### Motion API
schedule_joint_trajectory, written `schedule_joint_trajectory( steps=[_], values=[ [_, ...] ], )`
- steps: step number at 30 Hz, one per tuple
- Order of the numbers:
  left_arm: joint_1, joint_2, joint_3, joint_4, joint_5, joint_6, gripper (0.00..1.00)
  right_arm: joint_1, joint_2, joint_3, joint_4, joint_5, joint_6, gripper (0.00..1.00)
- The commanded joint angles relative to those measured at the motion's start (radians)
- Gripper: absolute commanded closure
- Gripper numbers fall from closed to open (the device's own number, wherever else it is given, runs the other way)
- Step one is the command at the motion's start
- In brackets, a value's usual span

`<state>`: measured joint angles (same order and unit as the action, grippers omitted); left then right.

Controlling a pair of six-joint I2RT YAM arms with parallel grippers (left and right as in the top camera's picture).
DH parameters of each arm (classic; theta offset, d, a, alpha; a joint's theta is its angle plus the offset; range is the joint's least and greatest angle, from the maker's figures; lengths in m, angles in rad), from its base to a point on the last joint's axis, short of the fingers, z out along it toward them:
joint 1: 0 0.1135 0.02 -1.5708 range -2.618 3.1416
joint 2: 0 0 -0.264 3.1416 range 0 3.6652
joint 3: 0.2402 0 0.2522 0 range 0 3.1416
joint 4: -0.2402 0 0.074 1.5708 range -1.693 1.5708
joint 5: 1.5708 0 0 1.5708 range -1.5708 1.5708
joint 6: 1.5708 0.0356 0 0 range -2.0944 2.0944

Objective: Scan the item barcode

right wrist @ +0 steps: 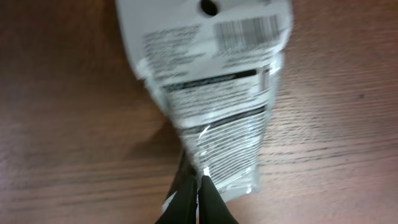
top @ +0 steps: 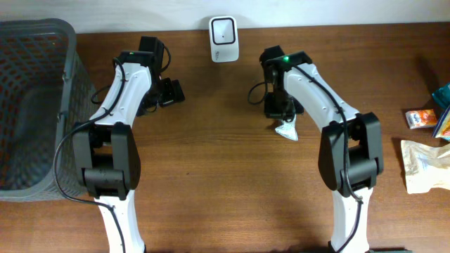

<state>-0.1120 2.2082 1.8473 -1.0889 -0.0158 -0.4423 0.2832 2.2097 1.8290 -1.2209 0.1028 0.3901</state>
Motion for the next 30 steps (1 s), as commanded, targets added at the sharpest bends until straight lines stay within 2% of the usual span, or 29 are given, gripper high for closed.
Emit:
schedule_joint_trajectory(
  steps=[1,8,16,22,30],
  values=[
    [-0.003,-0.030,-0.004,-0.001,-0.007,0.002,0.01,-0.029,0.011,0.013,0.016,-0.002,0.012,0.96],
    [-0.003,-0.030,-0.004,-0.001,-0.007,0.002,0.01,-0.055,0.027,-0.002,0.036,-0.054,0.011,0.96],
    [-0.003,-0.030,-0.004,-0.001,-0.007,0.002,0.01,-0.047,0.029,-0.142,0.148,-0.137,0.011,0.96],
    [-0.003,-0.030,-0.004,-0.001,-0.007,0.002,0.01,-0.048,0.029,-0.156,0.159,-0.136,0.011,0.96],
    [-0.003,-0.030,-0.004,-0.001,-0.007,0.002,0.01,-0.049,0.007,0.020,-0.023,-0.134,0.005,0.96]
  ],
)
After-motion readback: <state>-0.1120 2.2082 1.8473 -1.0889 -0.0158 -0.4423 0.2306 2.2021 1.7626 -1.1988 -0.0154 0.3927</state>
